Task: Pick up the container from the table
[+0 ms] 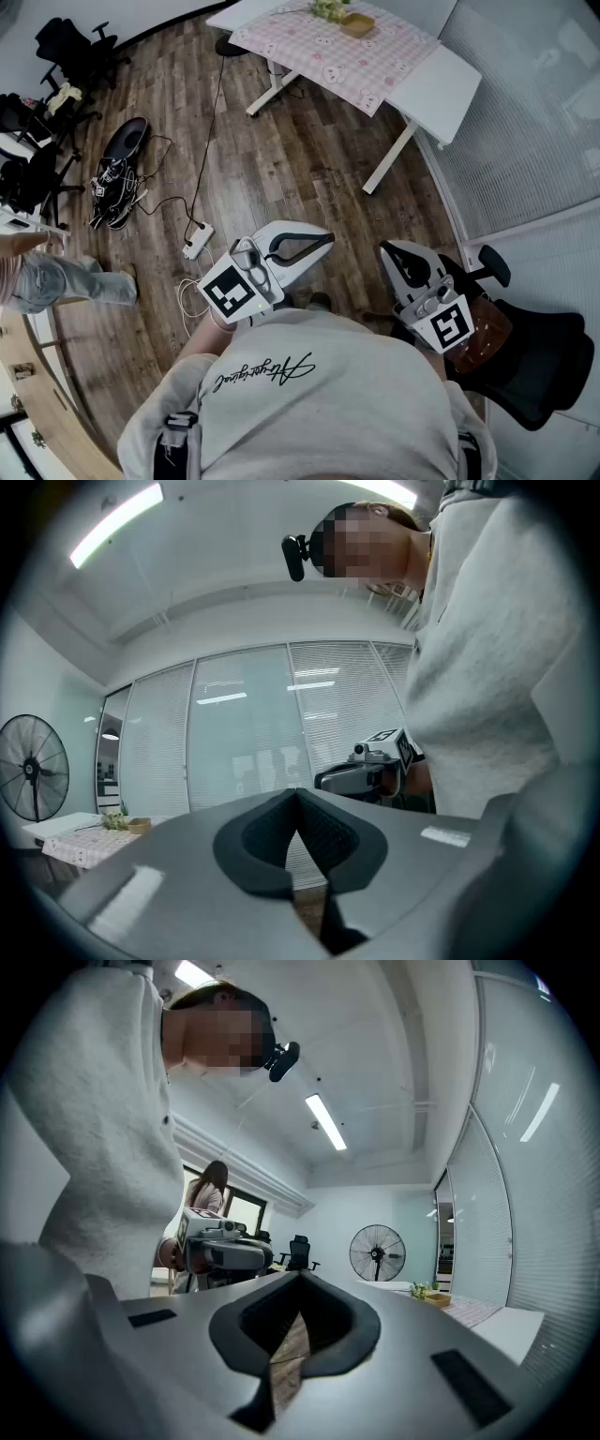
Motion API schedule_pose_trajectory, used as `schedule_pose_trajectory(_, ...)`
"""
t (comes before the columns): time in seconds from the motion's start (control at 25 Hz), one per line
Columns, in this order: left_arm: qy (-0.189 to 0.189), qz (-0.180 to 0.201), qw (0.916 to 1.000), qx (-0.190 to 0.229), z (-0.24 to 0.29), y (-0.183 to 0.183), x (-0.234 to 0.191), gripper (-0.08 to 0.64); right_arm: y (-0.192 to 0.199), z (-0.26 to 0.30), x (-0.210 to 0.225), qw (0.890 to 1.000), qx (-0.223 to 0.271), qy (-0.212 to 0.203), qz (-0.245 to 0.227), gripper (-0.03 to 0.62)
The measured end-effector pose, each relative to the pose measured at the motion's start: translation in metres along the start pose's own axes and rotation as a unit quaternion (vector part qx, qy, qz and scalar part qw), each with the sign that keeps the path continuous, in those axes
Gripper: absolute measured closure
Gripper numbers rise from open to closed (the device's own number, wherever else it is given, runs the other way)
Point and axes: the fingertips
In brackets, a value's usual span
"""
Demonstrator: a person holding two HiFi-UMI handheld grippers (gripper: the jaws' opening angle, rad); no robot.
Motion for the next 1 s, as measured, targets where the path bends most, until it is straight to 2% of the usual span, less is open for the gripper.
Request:
schedule_pose_trajectory(0.32,-0.014,-0.008,0.9999,0.003,-0.001,0.000,-0.005,0.577,0.000,0.001,0.001,1.000,-0.003,-0.001,-0.009,0.591)
schedule_pose_trajectory(0.64,-0.006,-0.011,0.9999,0.005,-0.001,0.002,-0.003,0.575,0.000,0.005,-0.003,1.000,0.003,-0.002,-0.011,0.589)
schedule_pose_trajectory(0.72,-0.005,-0.018,0.9998,0.009,0.000,0.001,-0.001,0.528,-0.002,0.006,-0.004,1.000,0.010,0.004,-0.015,0.589)
schedule_pose_trajectory(0.8,-0.008,-0.026,0.9995,0.017,0.002,-0.001,-0.001,0.402,-0.002,0.005,-0.001,1.000,0.012,0.013,-0.005,0.589)
schedule_pose_trajectory(0.88,-0.013,-0.030,0.9993,0.020,0.002,-0.002,-0.003,0.382,-0.002,0.004,0.004,1.000,0.015,0.021,0.016,0.586)
schedule_pose_trajectory(0.92,-0.016,-0.033,0.9991,0.021,0.002,-0.002,-0.004,0.372,-0.002,0.004,0.007,0.999,0.019,0.024,0.025,0.536)
schedule_pose_trajectory(0.96,-0.021,-0.037,0.9988,0.024,0.001,-0.002,-0.005,0.352,-0.002,0.004,0.010,0.999,0.022,0.026,0.032,0.447)
schedule_pose_trajectory(1.0,-0.026,-0.042,0.9984,0.027,0.000,-0.002,-0.007,0.326,-0.003,0.004,0.012,0.999,0.024,0.030,0.036,0.404)
Point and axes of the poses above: the fingertips, and each gripper's own axes: z forward along the fingers, x to its right, y out of its underside, and after that the axes turned 4 degrees about z, right-handed
